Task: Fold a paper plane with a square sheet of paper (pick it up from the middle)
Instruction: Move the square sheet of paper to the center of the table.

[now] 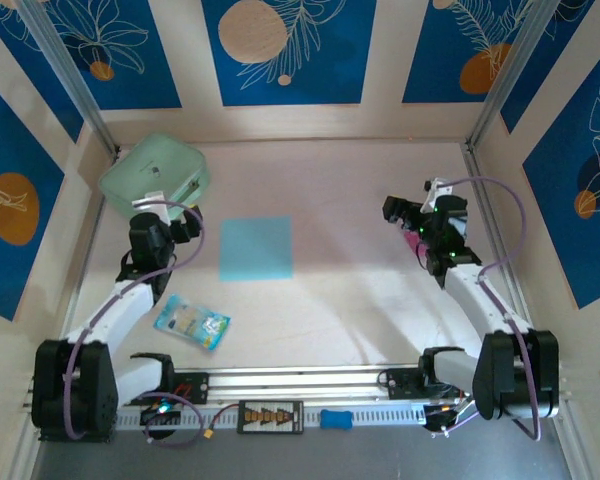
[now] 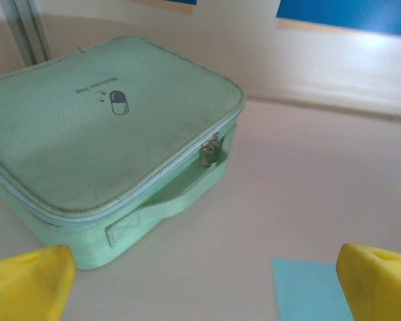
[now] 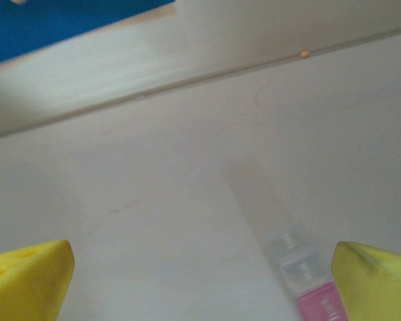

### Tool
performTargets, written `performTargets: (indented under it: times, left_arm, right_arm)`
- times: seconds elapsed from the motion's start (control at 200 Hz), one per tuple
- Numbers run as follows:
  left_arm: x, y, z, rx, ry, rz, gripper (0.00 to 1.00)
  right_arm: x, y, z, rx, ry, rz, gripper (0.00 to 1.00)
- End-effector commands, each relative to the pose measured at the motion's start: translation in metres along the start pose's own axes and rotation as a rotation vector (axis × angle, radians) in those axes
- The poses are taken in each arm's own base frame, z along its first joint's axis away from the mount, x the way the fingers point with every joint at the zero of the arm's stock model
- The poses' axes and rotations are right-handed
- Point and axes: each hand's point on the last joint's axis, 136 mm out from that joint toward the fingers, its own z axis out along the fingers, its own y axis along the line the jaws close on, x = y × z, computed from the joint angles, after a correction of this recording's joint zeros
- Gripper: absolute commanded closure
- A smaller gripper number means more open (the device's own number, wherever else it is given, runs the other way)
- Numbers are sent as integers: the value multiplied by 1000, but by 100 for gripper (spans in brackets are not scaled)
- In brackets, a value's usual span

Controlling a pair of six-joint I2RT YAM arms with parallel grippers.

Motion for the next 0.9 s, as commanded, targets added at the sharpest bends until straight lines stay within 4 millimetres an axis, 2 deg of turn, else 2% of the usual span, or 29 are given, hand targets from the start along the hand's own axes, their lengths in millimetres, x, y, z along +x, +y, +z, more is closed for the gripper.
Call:
performTargets:
  times: [0.0,0.05,0.105,0.21,0.3,0.43,0.555,0.71,0.895]
  left_arm:
    - [9,-37,-16,205,104,-157,0]
    - [7,-52,-19,286,130,-219,0]
    - [8,-65,-21,349,182,-249,0]
    - [21,-85,-23,441,316,-305,0]
    - [36,-94,-22,456,417,-337,0]
    - [57,-114,-13,446,536,-245,0]
    - [84,-129,1,375,690,-134,0]
    - [106,-153,18,347,788,-23,0]
    - [131,-158,41,272,878,28,0]
  right_arm:
    - [48,23,-19,-109,262,235,1]
    - [54,36,-25,-179,283,250,1]
    - [62,42,-30,-198,311,271,1]
    - [76,57,-41,-257,386,278,1]
    - [85,64,-50,-268,432,275,1]
    - [91,76,-56,-300,443,287,1]
    - [99,91,-56,-327,464,295,1]
    - [113,102,-55,-316,504,291,1]
    - [132,110,-57,-318,562,313,1]
